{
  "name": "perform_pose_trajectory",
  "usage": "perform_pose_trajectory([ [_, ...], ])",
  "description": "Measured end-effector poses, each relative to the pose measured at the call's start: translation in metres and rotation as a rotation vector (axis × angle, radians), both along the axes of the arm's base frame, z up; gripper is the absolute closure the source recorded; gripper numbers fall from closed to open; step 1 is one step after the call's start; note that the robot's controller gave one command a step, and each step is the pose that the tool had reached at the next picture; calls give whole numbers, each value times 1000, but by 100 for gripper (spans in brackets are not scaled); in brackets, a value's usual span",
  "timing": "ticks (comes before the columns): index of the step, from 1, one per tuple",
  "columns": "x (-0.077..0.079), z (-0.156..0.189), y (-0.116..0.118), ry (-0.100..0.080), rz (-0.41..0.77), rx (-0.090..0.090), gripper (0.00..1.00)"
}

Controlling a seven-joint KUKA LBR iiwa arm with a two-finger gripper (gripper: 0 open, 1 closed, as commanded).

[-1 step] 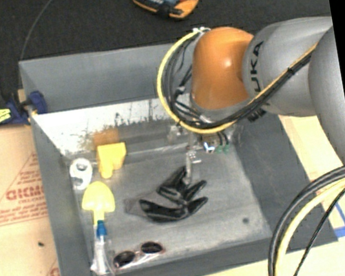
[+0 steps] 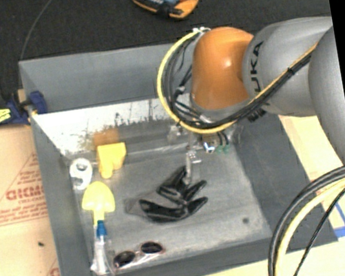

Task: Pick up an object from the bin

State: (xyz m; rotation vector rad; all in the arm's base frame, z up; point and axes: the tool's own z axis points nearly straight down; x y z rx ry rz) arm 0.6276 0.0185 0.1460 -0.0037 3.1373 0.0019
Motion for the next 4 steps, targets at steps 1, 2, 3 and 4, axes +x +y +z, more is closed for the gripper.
perform_pose_trajectory([
  [1,0,-2,-3,0,-6,1,0],
  [2,-9,3,1,2,55,-1,0],
  [3,-6,-79,27,1,-55,3,0],
  [4,-7,-53,17,-6,11,-2,0],
])
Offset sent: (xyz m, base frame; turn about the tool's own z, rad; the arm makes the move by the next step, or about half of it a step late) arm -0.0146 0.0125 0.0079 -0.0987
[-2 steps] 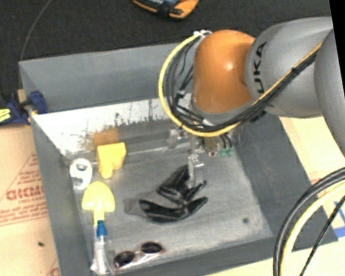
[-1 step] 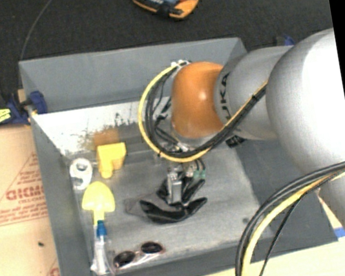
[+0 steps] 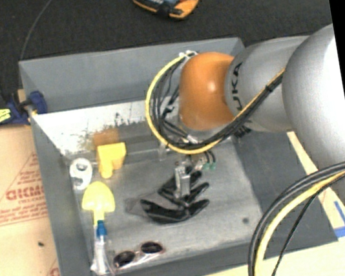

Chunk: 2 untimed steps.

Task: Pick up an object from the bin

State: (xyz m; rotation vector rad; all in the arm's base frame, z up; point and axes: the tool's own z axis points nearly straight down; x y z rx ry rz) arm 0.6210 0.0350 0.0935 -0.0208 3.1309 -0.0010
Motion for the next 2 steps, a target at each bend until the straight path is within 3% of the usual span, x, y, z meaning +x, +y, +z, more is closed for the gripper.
perform_pose_trajectory([
  [1,-36,-22,-32,5,-54,5,0],
  [2,-74,-22,37,-4,73,1,100],
])
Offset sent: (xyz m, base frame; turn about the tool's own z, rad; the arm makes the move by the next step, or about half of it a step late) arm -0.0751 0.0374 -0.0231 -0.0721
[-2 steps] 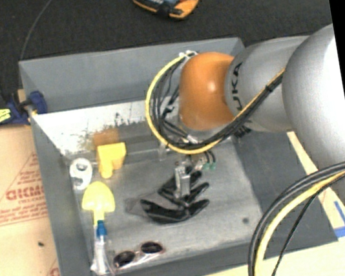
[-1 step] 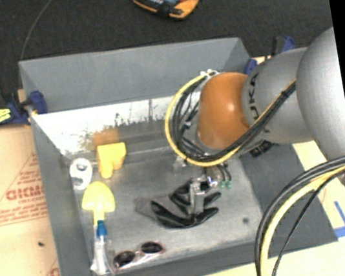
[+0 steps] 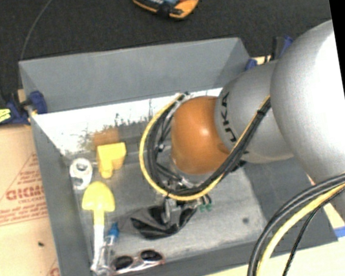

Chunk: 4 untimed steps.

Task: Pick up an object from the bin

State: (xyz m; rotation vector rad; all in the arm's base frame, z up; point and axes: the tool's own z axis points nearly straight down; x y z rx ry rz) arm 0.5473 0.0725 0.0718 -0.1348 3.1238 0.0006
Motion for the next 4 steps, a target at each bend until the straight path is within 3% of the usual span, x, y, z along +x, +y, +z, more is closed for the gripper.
perform_pose_trajectory([
  [1,0,0,0,0,0,0,100],
  [2,-3,80,-12,4,-9,-1,100],
  [3,-4,94,-13,-1,-9,-1,100],
  [4,0,184,18,-4,58,-2,100],
])
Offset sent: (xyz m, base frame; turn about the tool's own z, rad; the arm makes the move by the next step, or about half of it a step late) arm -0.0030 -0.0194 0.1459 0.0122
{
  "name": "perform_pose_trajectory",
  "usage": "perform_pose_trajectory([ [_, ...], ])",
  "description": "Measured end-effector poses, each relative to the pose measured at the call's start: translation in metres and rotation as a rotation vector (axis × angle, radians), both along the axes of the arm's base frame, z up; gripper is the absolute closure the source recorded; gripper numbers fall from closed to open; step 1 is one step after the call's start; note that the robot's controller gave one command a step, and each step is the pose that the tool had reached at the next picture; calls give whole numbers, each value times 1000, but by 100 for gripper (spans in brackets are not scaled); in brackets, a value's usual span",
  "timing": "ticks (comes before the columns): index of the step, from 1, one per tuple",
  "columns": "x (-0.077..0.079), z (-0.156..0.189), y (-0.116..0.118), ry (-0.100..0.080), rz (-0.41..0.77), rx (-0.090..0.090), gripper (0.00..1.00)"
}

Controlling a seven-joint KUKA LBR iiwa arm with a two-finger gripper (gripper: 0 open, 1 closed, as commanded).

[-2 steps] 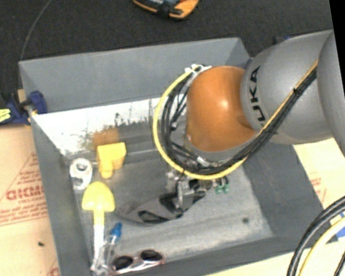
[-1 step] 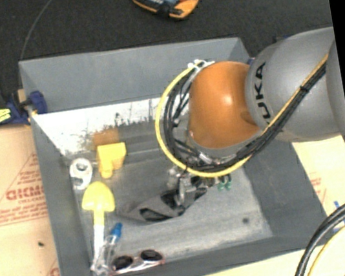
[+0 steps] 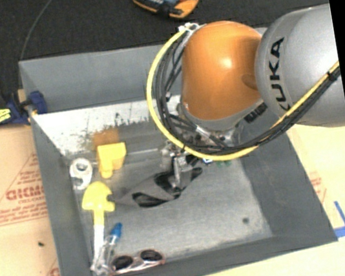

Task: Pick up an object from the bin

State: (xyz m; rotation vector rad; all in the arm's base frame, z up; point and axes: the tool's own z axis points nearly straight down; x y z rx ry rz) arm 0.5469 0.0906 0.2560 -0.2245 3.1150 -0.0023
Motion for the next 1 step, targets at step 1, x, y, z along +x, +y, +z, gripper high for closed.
perform_pose_trajectory([
  [1,1,4,2,-9,3,2,100],
])
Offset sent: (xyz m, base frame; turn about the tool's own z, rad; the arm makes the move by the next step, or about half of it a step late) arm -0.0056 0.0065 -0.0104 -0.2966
